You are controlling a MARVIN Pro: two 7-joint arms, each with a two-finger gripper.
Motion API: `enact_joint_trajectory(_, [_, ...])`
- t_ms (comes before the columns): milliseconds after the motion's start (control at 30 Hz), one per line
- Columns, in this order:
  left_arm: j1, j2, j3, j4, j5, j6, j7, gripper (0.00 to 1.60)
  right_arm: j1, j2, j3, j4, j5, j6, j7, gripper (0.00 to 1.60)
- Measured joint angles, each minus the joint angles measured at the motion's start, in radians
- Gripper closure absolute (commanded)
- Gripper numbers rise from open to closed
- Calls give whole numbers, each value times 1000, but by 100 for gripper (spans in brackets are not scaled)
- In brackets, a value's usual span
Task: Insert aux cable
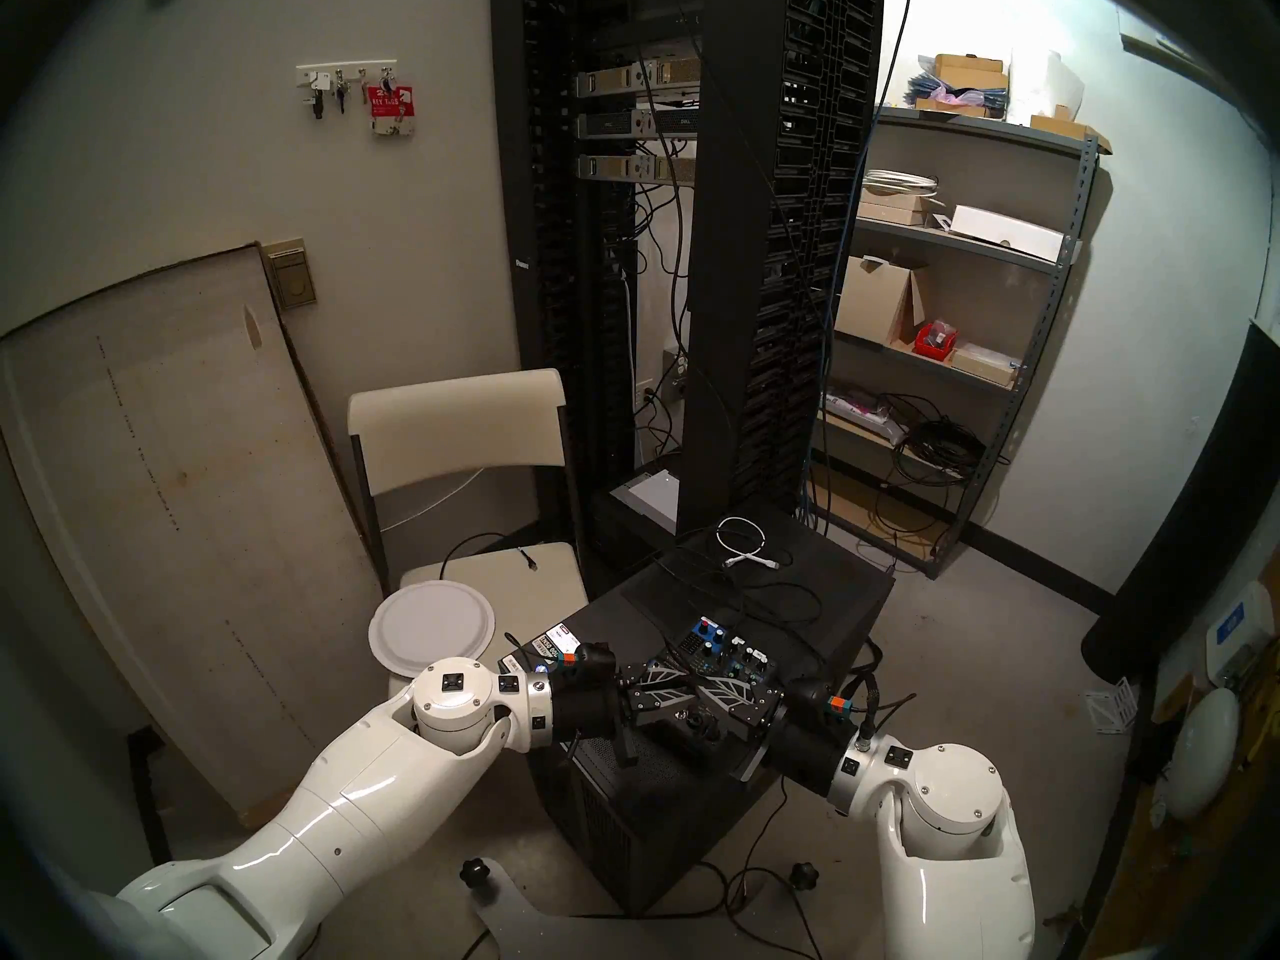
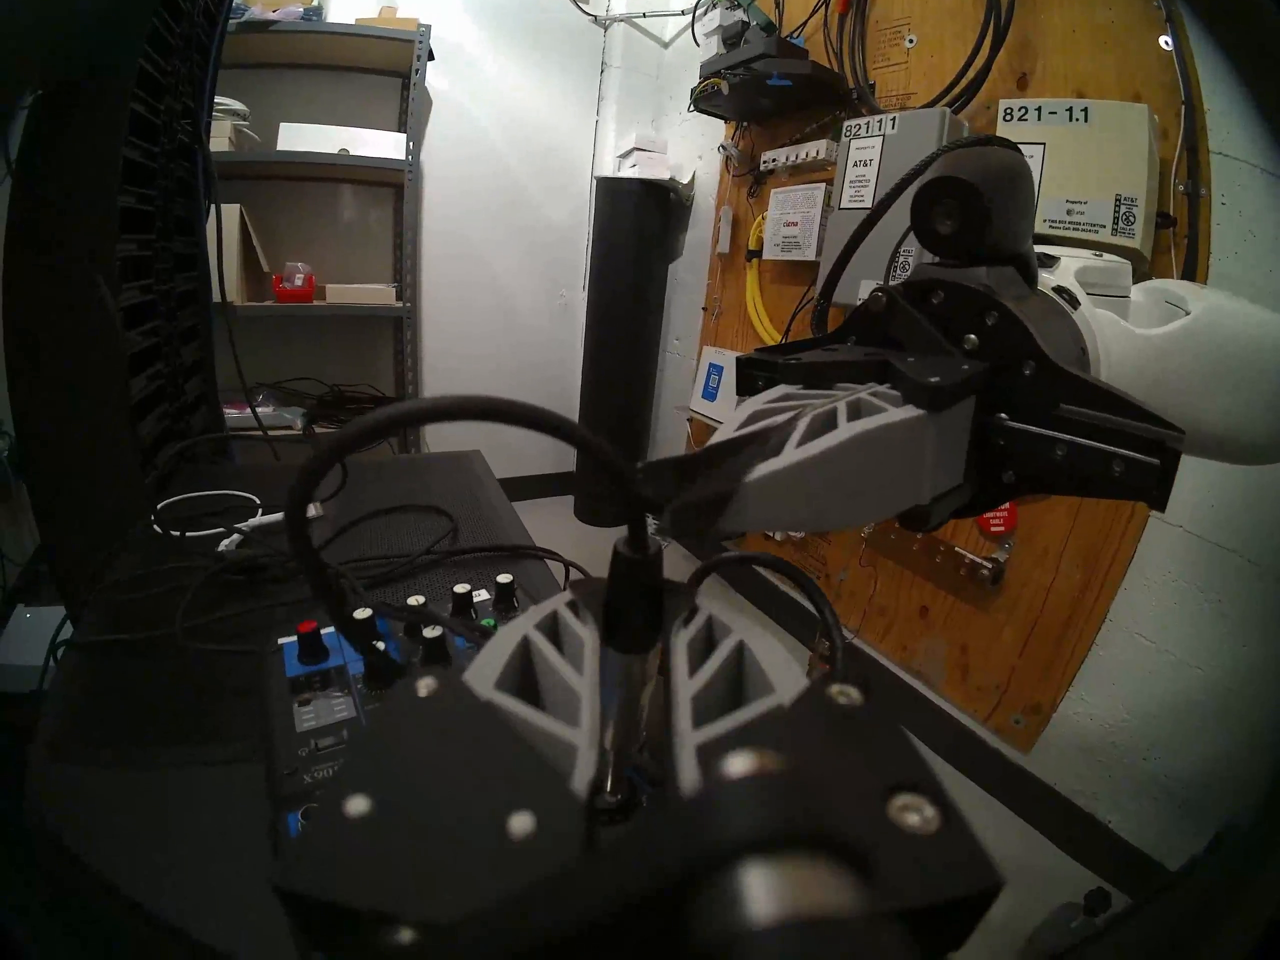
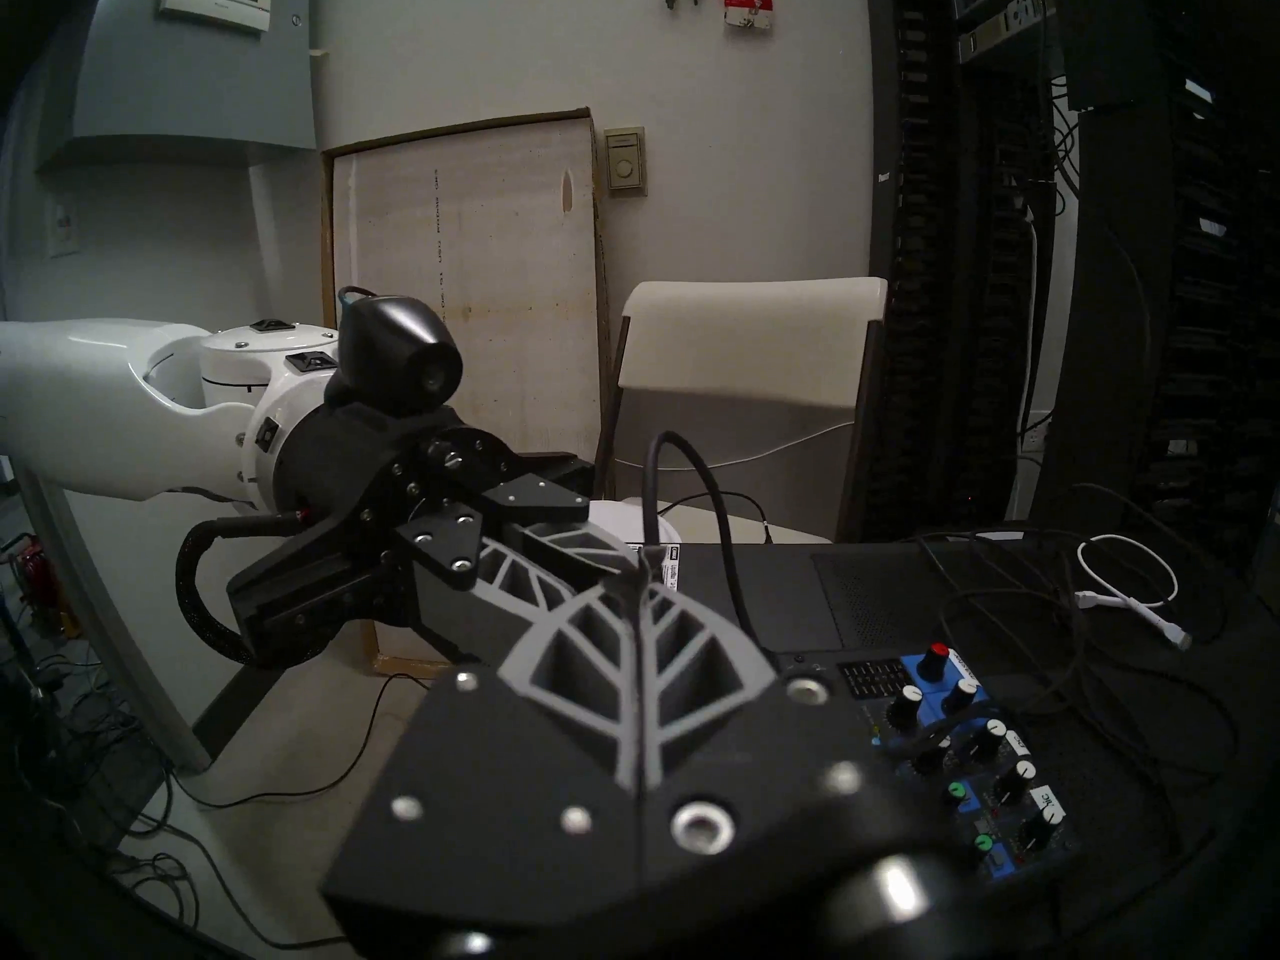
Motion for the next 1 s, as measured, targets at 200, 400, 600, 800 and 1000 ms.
enact_joint_trajectory(200, [-9,-9,4,11,1,-4,-7,160,2,1,8,9,0,-5,0,160])
enact_joint_trajectory(400, [-17,-16,7,19,4,-8,-10,160,4,4,24,20,0,-11,0,160])
enact_joint_trajectory(600, [-22,-21,9,25,7,-9,-13,160,6,6,35,26,1,-15,2,160])
enact_joint_trajectory(800, [-25,-24,10,29,9,-9,-14,160,9,6,38,30,1,-17,6,160])
enact_joint_trajectory(1000, [-28,-26,13,33,13,-9,-16,160,12,3,46,30,5,-20,2,156])
